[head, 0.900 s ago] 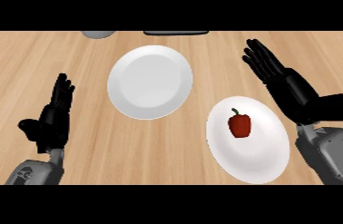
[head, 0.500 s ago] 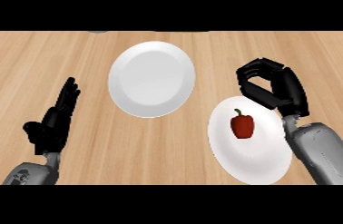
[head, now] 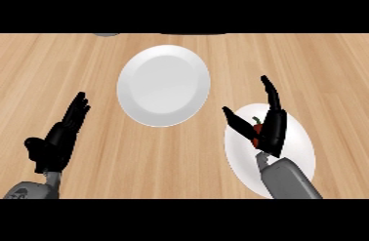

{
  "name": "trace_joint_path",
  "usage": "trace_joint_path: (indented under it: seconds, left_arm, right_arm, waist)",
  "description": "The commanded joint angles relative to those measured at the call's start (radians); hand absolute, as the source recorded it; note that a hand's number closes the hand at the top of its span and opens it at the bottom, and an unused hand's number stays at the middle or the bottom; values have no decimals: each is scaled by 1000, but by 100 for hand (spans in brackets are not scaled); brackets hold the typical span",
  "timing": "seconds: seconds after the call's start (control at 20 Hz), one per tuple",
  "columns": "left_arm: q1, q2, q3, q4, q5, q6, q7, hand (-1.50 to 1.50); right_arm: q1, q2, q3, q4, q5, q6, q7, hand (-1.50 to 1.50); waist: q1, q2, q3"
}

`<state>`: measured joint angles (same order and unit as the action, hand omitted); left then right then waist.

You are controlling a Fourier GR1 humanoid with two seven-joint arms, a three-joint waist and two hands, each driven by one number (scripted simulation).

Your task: Pick the bell pepper from the plate and place it in the plate

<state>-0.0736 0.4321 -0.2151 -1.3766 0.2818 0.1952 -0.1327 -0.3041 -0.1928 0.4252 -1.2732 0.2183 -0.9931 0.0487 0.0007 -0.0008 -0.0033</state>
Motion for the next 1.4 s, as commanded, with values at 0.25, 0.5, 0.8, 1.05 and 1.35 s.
trace_joint_path:
  seconds: [0.25, 0.5, 0.8, 1.05, 1.35]
  left_arm:
    - [19, 15, 49, 50, 27, -67, -22, 0]
    - [28, -28, 17, 50, -16, -23, -49, 0]
    - [23, -3, 44, 65, -3, -50, -42, 0]
    - [17, -15, 33, -8, -28, -25, 6, 0]
    - [65, -1, 58, 9, -17, -90, -47, 0]
  right_arm:
    - [116, 47, 30, -20, 483, -141, 359, -150]
    - [122, 38, 1, -7, 639, 132, 607, -150]
    - [114, 5, 28, -149, 719, 489, 924, -150]
    - [186, 50, 85, -393, 825, 656, 1149, -150]
    - [134, 5, -39, -455, 733, 890, 1203, -150]
  waist:
    - [-24, -9, -2]
    - [-31, -10, -4]
    - [-28, -9, -2]
    - [-13, -7, 2]
    - [0, -3, 3]
